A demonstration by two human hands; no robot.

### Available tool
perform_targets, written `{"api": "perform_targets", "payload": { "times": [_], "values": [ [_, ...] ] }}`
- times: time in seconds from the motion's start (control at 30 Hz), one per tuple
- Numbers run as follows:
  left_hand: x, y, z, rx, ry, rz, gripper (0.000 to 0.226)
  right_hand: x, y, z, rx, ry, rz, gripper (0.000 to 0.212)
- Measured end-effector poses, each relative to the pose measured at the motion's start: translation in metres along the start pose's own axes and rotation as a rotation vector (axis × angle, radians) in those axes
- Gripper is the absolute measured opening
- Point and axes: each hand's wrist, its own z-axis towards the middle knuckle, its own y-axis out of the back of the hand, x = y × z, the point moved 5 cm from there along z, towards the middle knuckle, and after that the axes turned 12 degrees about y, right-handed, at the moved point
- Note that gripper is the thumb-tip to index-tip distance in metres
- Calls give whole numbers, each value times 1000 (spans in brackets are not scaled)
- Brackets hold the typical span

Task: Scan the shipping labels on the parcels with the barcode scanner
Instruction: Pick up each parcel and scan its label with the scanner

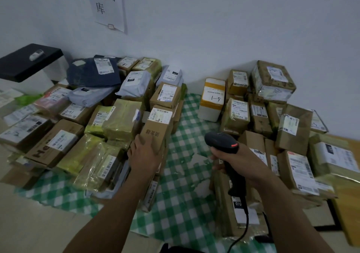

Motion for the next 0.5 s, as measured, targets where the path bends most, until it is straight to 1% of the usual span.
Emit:
{"api": "perform_targets", "payload": {
  "times": [0.1,0.13,0.2,0.3,0.33,0.4,0.43,0.5],
  "values": [
    [-12,-3,-9,-84,-97,28,61,-8,6,-9,-31,-5,14,27],
    [-21,-5,-17,-74,-145,-30,59,-10,10,-13,-52,-3,16,29],
    [-39,-17,-40,6,-225,-217,55,-16,23,-24,-125,-1,30,30],
    [-73,-38,-94,5,-374,-336,39,-21,51,-45,-244,10,76,27],
    [-85,-43,-111,63,-384,-385,33,-24,62,-52,-279,12,82,28],
    [-110,-61,-140,351,-319,-484,19,-31,81,-64,-355,8,106,29],
    [-124,-71,-148,478,-300,-522,19,-35,88,-70,-386,4,116,28],
    [-151,-88,-160,619,-256,-558,21,-42,102,-81,-433,-5,126,27]
  ]
}}
